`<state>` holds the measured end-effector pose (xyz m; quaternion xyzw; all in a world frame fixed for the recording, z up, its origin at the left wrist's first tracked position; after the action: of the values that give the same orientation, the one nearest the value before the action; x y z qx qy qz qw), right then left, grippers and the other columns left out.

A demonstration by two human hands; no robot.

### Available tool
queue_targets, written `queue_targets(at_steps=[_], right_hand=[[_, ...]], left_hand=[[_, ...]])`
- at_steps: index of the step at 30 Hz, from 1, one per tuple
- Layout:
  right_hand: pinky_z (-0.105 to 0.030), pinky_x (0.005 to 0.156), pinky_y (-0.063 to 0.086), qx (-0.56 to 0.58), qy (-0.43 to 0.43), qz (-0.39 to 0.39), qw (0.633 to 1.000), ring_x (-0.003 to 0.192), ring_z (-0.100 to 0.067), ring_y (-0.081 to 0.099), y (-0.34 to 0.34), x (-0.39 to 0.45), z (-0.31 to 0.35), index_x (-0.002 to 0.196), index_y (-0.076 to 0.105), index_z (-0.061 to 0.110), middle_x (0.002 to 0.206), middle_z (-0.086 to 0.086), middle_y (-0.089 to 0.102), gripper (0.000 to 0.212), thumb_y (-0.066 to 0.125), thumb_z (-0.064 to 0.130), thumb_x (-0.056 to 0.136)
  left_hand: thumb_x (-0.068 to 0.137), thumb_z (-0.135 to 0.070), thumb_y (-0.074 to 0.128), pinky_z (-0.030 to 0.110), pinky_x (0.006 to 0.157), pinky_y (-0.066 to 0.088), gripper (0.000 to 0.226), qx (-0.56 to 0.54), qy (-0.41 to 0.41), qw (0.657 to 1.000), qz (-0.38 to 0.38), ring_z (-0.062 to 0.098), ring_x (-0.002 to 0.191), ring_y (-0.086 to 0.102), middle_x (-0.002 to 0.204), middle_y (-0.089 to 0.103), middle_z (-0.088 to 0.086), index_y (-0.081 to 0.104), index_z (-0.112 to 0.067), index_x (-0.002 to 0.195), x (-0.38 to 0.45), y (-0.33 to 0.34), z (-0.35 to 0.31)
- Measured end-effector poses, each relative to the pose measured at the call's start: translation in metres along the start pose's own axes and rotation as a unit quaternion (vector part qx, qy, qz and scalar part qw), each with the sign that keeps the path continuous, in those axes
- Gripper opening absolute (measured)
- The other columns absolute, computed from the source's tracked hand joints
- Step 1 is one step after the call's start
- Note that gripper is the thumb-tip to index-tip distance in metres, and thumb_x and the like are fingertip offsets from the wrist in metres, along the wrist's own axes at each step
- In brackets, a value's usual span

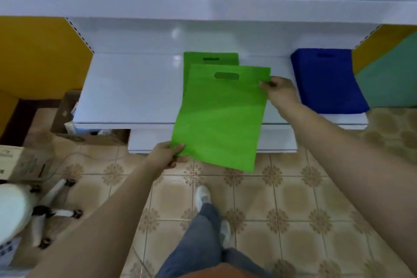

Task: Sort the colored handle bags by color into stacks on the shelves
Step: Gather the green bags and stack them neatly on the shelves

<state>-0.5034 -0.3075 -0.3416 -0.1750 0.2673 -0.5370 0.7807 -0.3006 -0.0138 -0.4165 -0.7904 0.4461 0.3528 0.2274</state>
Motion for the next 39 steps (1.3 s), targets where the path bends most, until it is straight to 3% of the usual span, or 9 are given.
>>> queue_targets(at_steps=[5, 12, 15, 18, 20, 23, 26, 32, 39], right_hand=[[-0.018, 0.056, 0.055, 0.052, 0.096, 0.043, 0.993, 0.062, -0.014, 0.059, 0.032, 0.073, -0.015, 0.118, 0.062, 0.0, 0.099, -0.015, 0.061, 0.024, 0.057, 0.009, 0.096], [-0.021, 0.057, 0.055, 0.007, 0.09, 0.075, 0.993, 0.057, -0.013, 0.062, 0.076, 0.17, -0.013, 0.104, 0.062, 0.002, 0.104, -0.021, 0.06, 0.011, 0.054, 0.006, 0.097], [-0.029, 0.084, 0.055, -0.039, 0.064, 0.077, 0.994, 0.093, -0.023, 0.064, 0.09, 0.201, -0.013, 0.118, 0.057, 0.002, 0.124, -0.022, 0.058, 0.024, 0.053, 0.012, 0.097], [-0.033, 0.088, 0.05, -0.143, 0.068, 0.109, 0.981, 0.118, -0.027, 0.052, 0.107, 0.197, -0.033, 0.131, 0.049, 0.002, 0.127, -0.014, 0.053, 0.049, 0.057, 0.036, 0.096], [-0.036, 0.099, 0.046, -0.186, 0.072, 0.157, 0.967, 0.126, -0.031, 0.047, 0.125, 0.179, -0.06, 0.145, 0.034, 0.005, 0.141, -0.014, 0.045, 0.068, 0.06, 0.04, 0.093], [-0.037, 0.107, 0.04, -0.276, 0.043, 0.178, 0.944, 0.128, -0.034, 0.045, 0.144, 0.156, -0.097, 0.148, 0.032, 0.012, 0.144, -0.017, 0.042, 0.077, 0.066, 0.044, 0.087], [-0.039, 0.106, 0.038, -0.339, 0.004, 0.152, 0.929, 0.125, -0.038, 0.043, 0.148, 0.151, -0.112, 0.146, 0.033, 0.013, 0.137, -0.021, 0.041, 0.079, 0.068, 0.046, 0.084], [-0.04, 0.101, 0.045, -0.246, -0.027, 0.148, 0.957, 0.119, -0.035, 0.051, 0.148, 0.16, -0.107, 0.137, 0.046, 0.011, 0.133, -0.015, 0.05, 0.056, 0.061, 0.032, 0.088], [-0.039, 0.102, 0.039, -0.3, -0.059, 0.152, 0.94, 0.115, -0.032, 0.052, 0.157, 0.172, -0.104, 0.123, 0.059, 0.015, 0.125, -0.013, 0.058, 0.041, 0.054, 0.032, 0.085]], left_hand=[[0.101, -0.012, 0.05, 0.016, 0.038, 0.036, 0.013, -0.066, -0.023, 0.997, -0.017, 0.012, 0.058, 0.071, 0.098, 0.069, 0.006, 0.055, -0.007, 0.113, 0.058, 0.005, -0.017], [0.103, -0.007, 0.043, 0.015, 0.035, 0.036, 0.012, -0.125, -0.002, 0.99, -0.064, 0.018, 0.048, 0.068, 0.082, 0.064, 0.017, 0.046, -0.001, 0.113, 0.136, 0.014, -0.047], [0.103, -0.006, 0.041, 0.017, 0.035, 0.04, 0.011, -0.119, 0.027, 0.988, -0.091, 0.017, 0.043, 0.066, 0.084, 0.063, 0.019, 0.046, -0.002, 0.112, 0.166, 0.019, -0.06], [0.102, -0.003, 0.04, 0.023, 0.036, 0.049, 0.015, -0.1, 0.044, 0.986, -0.126, 0.023, 0.043, 0.065, 0.08, 0.061, 0.02, 0.05, 0.002, 0.112, 0.19, 0.024, -0.069], [0.099, -0.002, 0.041, 0.033, 0.044, 0.057, 0.015, -0.06, 0.041, 0.988, -0.137, 0.031, 0.056, 0.066, 0.089, 0.061, 0.02, 0.052, -0.001, 0.109, 0.202, 0.029, -0.071], [0.093, -0.008, 0.049, 0.044, 0.077, 0.058, 0.026, 0.115, 0.075, 0.974, -0.182, 0.037, 0.094, 0.063, 0.118, 0.058, 0.019, 0.05, -0.004, 0.119, 0.211, 0.036, -0.073], [0.089, -0.026, 0.061, 0.043, 0.095, 0.041, 0.051, 0.339, 0.102, 0.893, -0.28, 0.037, 0.119, 0.045, 0.128, 0.048, 0.016, 0.043, -0.008, 0.133, 0.203, 0.042, -0.072], [0.089, -0.038, 0.06, 0.046, 0.102, 0.032, 0.053, 0.414, 0.136, 0.857, -0.276, 0.036, 0.127, 0.033, 0.14, 0.033, 0.014, 0.047, -0.02, 0.137, 0.21, 0.059, -0.064], [0.091, -0.044, 0.056, 0.047, 0.102, 0.031, 0.064, 0.48, 0.16, 0.811, -0.294, 0.038, 0.129, 0.029, 0.145, 0.028, 0.014, 0.034, -0.025, 0.148, 0.228, 0.056, -0.065]])
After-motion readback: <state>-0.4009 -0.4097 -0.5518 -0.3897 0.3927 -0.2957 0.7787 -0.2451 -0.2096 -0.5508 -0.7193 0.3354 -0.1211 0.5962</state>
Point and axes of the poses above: each hand's wrist, its own x-axis towards the middle knuckle, its own y-axis out of the palm, z = x × y, the point moved 4 cm from there along x, towards the middle knuckle
